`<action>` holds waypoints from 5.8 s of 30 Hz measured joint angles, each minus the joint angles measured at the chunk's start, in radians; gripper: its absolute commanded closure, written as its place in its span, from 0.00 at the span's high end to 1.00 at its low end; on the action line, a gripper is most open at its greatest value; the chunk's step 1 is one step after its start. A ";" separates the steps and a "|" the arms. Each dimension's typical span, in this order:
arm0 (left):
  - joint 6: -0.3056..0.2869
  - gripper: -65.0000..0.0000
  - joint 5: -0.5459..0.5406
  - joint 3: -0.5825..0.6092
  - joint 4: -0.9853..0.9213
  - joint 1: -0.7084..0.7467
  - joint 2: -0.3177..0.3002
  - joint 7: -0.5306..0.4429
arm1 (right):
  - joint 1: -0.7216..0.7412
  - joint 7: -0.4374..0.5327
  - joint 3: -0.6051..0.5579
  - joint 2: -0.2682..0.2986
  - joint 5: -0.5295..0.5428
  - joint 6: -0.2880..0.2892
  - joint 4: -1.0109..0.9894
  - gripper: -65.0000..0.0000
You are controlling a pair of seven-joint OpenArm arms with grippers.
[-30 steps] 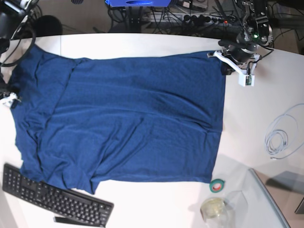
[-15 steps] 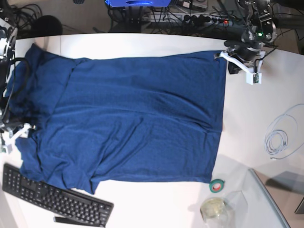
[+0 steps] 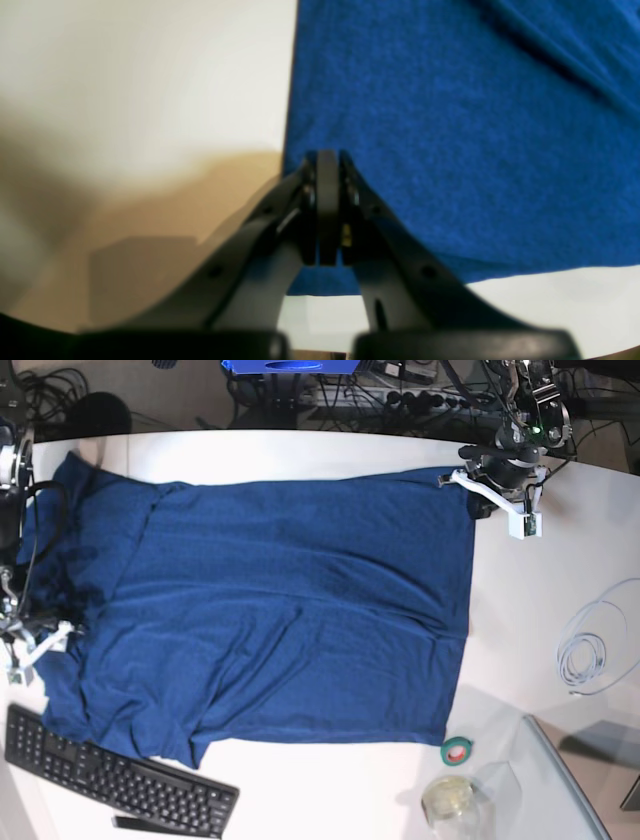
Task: Layout the t-shirt on the table in an organized manner, then fold the t-shirt properly
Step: 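Grasp the shirt side with the right gripper and pull it outward, then drag the shirt fabric with the right gripper toward the shirt center, then move the right gripper onto the shirt body and grasp a wrinkle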
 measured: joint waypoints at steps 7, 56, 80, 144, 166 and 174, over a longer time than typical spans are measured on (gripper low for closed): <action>0.000 0.00 0.000 0.000 -0.001 0.000 -0.003 0.000 | 0.003 -0.029 0.002 0.000 0.000 0.000 0.000 0.00; 0.000 0.00 0.003 0.000 -0.002 0.000 -0.003 0.000 | -0.121 -0.221 0.005 -0.080 0.001 -0.003 0.380 0.00; 0.003 0.00 0.003 -0.001 -0.002 -0.003 -0.017 0.000 | -0.325 -0.467 -0.003 -0.301 0.003 0.012 0.914 0.00; 0.003 0.00 0.000 0.000 0.006 -0.001 -0.014 0.001 | -0.539 -0.441 0.285 -0.320 -0.007 -0.017 1.131 0.47; 0.003 0.00 0.003 0.000 0.006 -0.034 -0.014 0.001 | -0.294 -0.423 -0.022 -0.262 0.011 0.043 0.761 0.55; -0.007 0.00 -0.004 -0.059 0.006 0.008 -0.019 0.003 | -0.123 -0.358 -0.143 -0.251 0.000 0.034 0.458 0.54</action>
